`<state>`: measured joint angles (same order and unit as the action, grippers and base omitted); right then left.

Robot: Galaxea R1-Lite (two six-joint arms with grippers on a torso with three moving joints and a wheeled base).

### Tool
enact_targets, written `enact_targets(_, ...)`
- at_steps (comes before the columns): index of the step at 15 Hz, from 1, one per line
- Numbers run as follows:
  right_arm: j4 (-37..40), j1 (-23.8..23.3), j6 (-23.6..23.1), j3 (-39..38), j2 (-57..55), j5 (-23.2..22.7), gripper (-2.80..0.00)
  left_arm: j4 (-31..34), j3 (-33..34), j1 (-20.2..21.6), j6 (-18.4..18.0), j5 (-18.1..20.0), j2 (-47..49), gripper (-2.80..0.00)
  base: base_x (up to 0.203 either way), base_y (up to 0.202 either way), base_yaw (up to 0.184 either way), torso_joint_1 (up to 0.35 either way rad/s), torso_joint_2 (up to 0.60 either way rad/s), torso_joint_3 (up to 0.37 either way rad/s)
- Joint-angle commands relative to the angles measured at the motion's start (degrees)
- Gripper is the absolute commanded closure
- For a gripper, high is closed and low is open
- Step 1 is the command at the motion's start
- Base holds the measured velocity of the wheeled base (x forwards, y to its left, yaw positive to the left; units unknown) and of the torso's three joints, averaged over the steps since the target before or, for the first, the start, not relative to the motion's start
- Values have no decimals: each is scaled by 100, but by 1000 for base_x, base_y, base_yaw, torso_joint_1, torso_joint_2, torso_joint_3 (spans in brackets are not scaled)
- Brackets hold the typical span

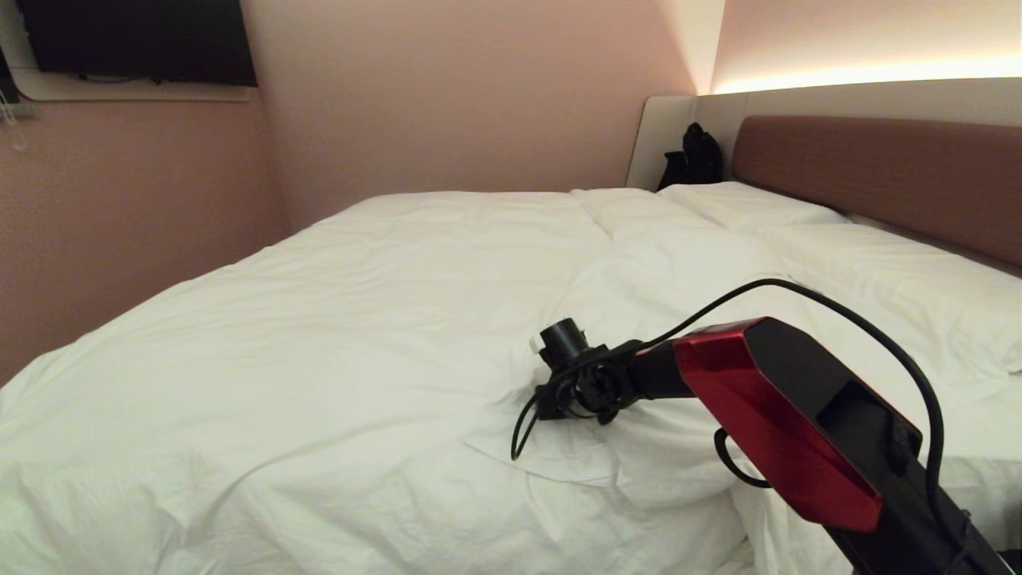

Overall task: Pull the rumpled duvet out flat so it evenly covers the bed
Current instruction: Flatten the corners of the folded blanket

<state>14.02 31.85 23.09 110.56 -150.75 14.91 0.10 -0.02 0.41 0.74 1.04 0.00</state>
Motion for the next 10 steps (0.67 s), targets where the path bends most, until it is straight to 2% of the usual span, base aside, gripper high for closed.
enact_targets(1, 13, 5, 20, 1, 2, 3, 0, -1, 2, 2, 5, 2, 0, 0, 0, 0, 0, 0, 0, 0)
enact_targets(10, 106, 23, 124, -77, 1210, 3, 0, -1, -3, 2, 5, 2, 0, 0, 0, 0, 0, 0, 0, 0)
